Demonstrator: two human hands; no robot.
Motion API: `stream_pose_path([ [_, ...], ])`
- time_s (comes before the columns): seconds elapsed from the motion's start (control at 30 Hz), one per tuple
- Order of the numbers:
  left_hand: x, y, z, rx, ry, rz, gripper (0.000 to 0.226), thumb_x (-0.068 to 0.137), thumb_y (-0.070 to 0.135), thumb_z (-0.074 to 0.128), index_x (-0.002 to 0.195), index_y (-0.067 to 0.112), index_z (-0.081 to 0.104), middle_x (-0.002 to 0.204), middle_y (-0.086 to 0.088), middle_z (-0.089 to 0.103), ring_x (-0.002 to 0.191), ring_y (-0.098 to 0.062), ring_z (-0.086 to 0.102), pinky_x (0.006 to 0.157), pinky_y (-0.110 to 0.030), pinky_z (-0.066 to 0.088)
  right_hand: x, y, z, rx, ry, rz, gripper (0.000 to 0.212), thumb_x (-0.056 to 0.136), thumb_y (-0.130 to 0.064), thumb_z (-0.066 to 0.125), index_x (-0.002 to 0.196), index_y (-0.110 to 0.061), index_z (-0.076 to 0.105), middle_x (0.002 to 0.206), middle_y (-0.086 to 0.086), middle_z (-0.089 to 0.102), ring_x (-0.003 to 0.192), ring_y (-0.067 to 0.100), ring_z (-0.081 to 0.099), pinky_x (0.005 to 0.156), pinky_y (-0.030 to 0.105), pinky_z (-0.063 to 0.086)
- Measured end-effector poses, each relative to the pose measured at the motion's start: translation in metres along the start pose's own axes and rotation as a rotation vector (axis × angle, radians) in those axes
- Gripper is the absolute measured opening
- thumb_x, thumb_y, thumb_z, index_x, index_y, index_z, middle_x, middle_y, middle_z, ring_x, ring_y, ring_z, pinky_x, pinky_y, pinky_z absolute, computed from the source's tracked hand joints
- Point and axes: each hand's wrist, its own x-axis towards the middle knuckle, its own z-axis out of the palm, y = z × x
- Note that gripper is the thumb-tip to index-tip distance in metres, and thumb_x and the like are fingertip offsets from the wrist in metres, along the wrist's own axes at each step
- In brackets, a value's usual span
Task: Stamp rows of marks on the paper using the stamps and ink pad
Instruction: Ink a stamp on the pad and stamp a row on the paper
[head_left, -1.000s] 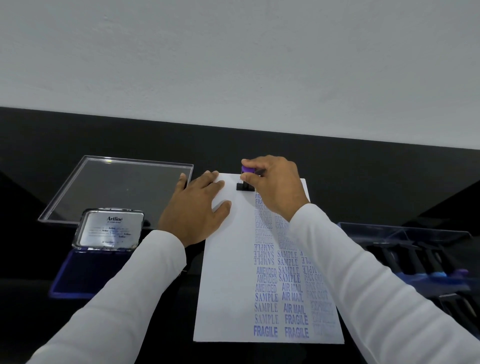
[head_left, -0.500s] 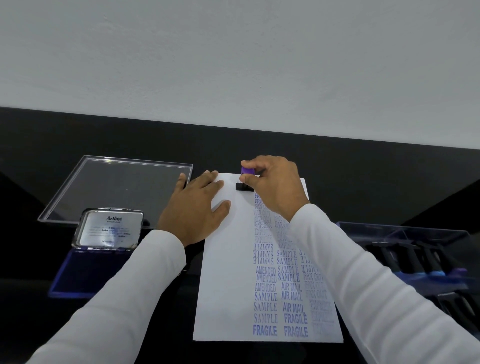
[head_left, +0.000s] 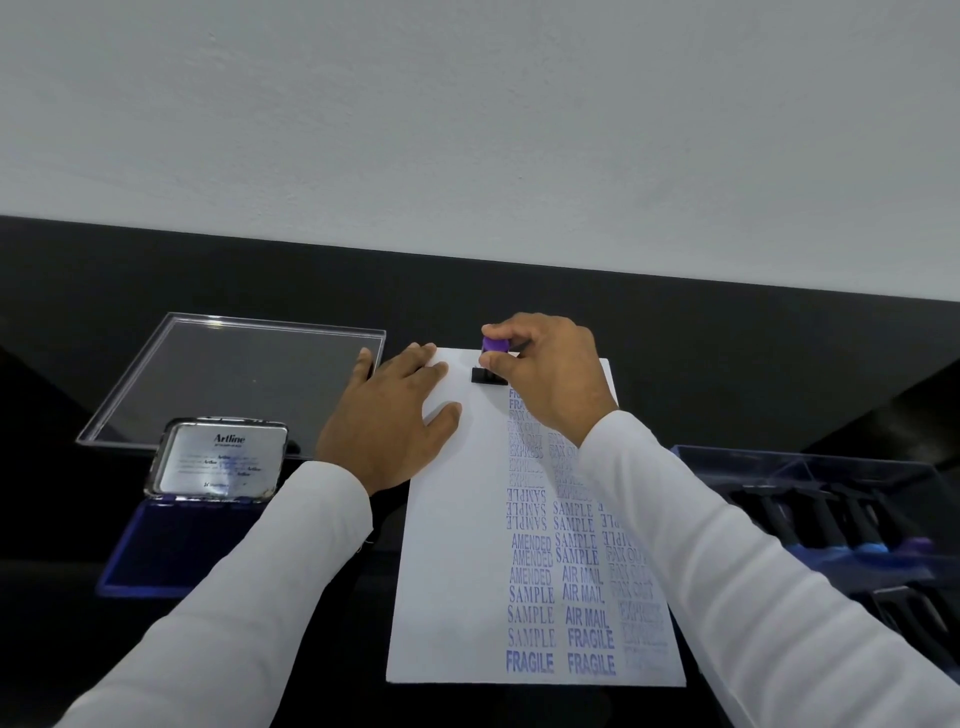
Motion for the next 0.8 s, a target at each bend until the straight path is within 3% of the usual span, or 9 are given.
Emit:
stream_pose_path([
  [0.27,0.0003,-0.0007,0.0002,-0.008,0.017,0.008,0.061,0.1,0.056,0.043,0.151,0.023,0.042,0.163,0.004,0.03,0.151,-0.017,0.024,0.126,-0.049,0.0,0.0,-0.0002,-0.001,0.005,-0.003,0.001,0.033,0.088,-0.031,0.074,0.12,-0.026,0.071,0.121,-0.005,0.068,0.1,0.011,0.062,0.097,0.029,0.051],
  [0.43,-0.0004,-0.0002,0.0002,-0.019,0.021,0.008,0.06,0.1,0.056,0.044,0.151,0.023,0.043,0.163,0.004,0.03,0.151,-0.017,0.025,0.126,-0.049,0.001,-0.0008,0.0008,0.0001,0.01,0.004,-0.003,0.032,0.088,-0.031,0.074,0.119,-0.026,0.071,0.12,-0.005,0.068,0.097,0.01,0.062,0.091,0.022,0.048],
  [0.8,0.0001,-0.0003,-0.0001,-0.01,0.011,-0.003,0.062,0.1,0.058,0.042,0.152,0.025,0.04,0.164,0.005,0.028,0.152,-0.017,0.024,0.126,-0.049,-0.001,-0.0002,0.001,0.0011,0.027,0.006,-0.009,0.032,0.087,-0.029,0.074,0.119,-0.026,0.071,0.119,-0.005,0.068,0.098,0.012,0.063,0.092,0.024,0.05],
])
